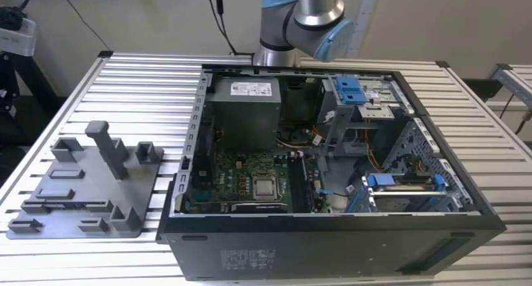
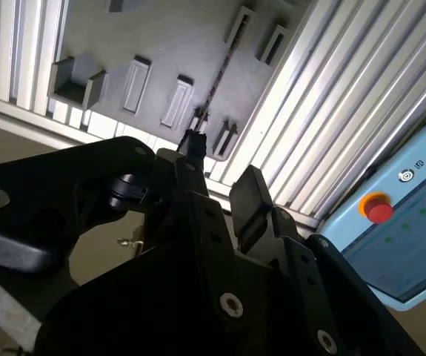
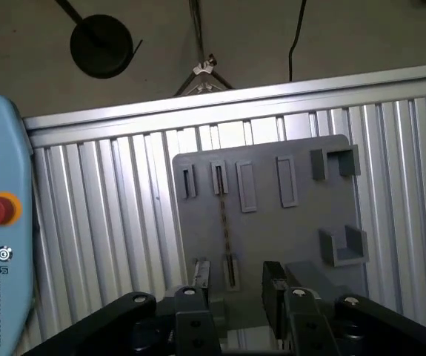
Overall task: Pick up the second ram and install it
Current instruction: 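Pick up the second ram and move it above second insertion slot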
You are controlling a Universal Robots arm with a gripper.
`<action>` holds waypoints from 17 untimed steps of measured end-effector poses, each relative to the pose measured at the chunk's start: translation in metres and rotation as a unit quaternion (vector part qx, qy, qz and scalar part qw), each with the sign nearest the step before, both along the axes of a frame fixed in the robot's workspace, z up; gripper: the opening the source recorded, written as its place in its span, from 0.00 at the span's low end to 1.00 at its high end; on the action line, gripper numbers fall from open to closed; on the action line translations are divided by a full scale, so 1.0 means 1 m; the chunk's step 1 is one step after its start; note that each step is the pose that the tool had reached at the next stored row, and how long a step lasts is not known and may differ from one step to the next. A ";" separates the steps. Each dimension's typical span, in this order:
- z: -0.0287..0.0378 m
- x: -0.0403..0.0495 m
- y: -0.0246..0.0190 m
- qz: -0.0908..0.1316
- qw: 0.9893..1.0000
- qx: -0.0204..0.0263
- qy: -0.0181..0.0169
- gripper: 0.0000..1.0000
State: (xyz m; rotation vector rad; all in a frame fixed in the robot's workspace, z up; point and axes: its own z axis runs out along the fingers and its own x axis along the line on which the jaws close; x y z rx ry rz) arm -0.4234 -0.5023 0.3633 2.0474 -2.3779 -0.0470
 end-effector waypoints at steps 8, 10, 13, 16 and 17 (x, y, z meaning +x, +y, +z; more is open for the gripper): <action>0.0000 0.0000 0.0000 0.000 1.000 0.000 0.000 0.42; -0.0002 0.0000 0.0000 0.000 1.000 0.000 0.000 0.42; -0.0018 0.0000 0.0000 0.000 1.000 0.000 -0.001 0.42; -0.0048 0.0000 0.0000 0.005 1.000 0.000 -0.004 0.42; -0.0056 -0.0001 0.0000 0.007 1.000 0.001 -0.005 0.42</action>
